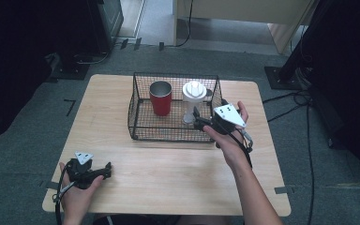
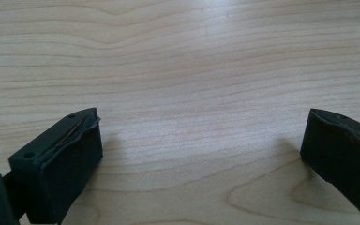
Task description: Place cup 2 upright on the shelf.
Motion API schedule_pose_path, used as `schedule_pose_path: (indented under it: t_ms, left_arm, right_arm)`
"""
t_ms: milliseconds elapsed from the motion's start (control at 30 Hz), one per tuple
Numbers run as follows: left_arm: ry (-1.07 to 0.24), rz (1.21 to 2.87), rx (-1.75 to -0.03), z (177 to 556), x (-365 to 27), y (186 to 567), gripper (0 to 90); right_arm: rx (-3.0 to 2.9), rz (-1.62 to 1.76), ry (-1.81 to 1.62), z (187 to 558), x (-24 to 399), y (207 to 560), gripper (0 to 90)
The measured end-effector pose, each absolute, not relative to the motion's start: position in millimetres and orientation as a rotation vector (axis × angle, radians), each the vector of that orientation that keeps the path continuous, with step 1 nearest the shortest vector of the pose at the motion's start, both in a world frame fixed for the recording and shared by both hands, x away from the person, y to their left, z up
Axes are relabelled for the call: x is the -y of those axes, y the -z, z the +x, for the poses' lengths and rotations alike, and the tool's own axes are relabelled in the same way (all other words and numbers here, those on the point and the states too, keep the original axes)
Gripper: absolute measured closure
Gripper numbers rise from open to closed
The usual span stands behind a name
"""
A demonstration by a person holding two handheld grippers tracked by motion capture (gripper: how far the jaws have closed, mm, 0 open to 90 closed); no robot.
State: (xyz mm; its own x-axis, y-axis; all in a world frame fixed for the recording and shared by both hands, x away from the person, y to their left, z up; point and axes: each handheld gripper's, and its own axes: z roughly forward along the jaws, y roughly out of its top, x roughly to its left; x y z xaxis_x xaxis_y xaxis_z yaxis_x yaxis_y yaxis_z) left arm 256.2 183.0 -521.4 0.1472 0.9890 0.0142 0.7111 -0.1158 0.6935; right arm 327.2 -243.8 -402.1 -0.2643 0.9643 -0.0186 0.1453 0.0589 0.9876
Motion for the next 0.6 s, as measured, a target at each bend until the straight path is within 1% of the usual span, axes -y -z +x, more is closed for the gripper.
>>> schedule_pose_path:
  t_ms: [600]
  left_arm:
    - [-0.668, 1.887, -1.62, 256.2, -182.9, 521.4, 0.0]
  right_arm:
    - [-1.558, 1.206, -1.263, 289.4, 277.7, 436.0, 0.0]
